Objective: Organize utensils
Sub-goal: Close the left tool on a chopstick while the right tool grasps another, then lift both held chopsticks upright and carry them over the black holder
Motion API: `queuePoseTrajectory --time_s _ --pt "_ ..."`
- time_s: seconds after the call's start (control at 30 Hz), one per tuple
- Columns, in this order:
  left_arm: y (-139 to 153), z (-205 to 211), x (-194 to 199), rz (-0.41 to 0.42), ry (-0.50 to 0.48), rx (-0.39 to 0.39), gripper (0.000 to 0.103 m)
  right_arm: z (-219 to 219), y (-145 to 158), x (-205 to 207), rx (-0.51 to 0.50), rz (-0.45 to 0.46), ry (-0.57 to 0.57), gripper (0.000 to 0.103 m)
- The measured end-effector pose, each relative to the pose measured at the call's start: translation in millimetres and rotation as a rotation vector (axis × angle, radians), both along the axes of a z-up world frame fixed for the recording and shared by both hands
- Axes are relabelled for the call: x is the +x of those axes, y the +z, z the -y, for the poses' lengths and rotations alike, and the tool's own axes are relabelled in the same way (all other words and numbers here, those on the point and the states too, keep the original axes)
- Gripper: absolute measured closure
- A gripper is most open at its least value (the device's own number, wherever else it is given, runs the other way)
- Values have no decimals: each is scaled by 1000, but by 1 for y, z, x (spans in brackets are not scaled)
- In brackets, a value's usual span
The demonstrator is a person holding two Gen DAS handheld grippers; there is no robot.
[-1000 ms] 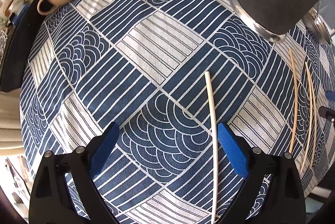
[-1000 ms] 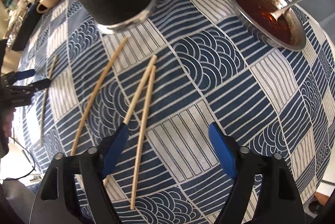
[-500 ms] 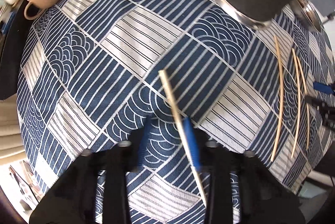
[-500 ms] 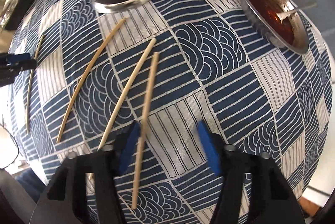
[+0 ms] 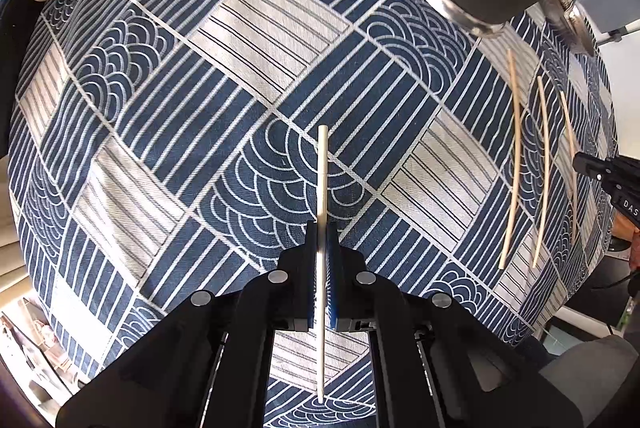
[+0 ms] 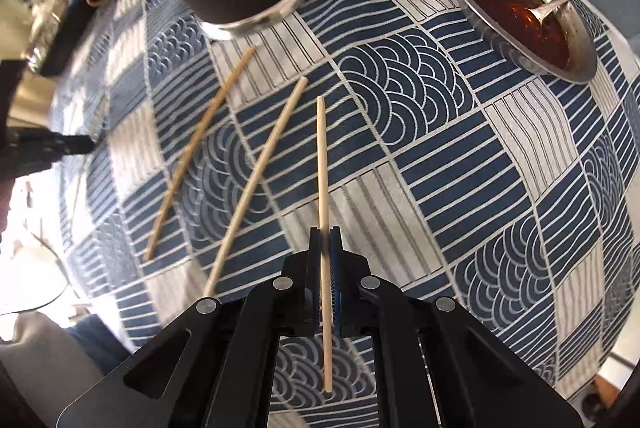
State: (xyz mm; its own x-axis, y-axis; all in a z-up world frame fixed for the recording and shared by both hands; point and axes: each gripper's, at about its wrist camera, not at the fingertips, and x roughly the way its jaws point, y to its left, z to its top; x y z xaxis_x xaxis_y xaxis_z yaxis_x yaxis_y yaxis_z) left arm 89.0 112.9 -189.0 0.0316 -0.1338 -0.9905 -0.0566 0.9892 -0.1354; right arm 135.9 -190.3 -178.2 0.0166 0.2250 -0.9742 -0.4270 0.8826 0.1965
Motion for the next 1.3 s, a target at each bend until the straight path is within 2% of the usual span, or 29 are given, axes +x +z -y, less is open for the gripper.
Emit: queuePoseTrajectory --time_s 0.17,0.37,0.67,1.0,1.3 --pt "24 1 1 40 -17 11 98 8 33 -3 124 -10 -68 99" --pt "58 -3 15 99 -27 45 98 4 53 10 162 41 -65 99" --pt "91 -2 29 185 -51 112 98 -8 93 24 204 151 -33 99" --pt "144 6 74 306 -72 183 98 -36 150 54 258 293 38 99" --pt "182 23 105 401 -74 154 98 -53 191 80 321 388 71 99"
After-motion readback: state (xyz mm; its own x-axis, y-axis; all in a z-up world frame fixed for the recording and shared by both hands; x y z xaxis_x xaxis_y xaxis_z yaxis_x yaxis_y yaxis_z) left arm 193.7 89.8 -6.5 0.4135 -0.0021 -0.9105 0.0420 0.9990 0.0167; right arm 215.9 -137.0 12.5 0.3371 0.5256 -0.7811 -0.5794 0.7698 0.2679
